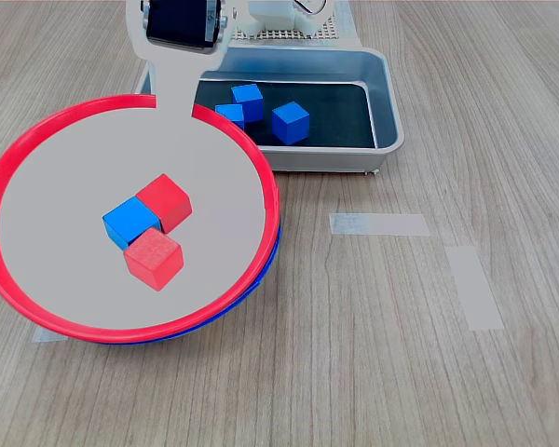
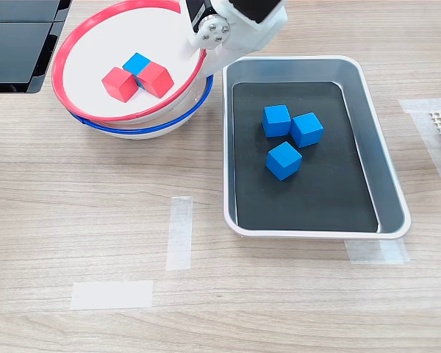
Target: Resolve any anomalies and move all blocks to matching dishes
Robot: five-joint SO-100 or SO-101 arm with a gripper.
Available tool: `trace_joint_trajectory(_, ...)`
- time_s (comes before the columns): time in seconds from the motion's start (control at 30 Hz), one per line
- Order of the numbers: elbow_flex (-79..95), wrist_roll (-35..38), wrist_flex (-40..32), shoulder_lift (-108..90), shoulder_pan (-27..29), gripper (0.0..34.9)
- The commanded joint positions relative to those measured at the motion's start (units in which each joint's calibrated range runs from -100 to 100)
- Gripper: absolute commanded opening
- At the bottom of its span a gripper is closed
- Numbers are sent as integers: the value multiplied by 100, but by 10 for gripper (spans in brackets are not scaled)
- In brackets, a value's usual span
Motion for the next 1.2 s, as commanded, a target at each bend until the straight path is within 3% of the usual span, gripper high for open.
trace_joint_trajectory(0.0, -204, 39, -80, -64, 46, 15)
trace_joint_trajectory(0.73, 33, -332, 52, -1650, -95, 0)
trace_joint_trajectory(0.87, -276, -474, 234, -1667, -358, 0)
trace_joint_trajectory(1.17, -914, -786, 647, -1420, -1563, 0)
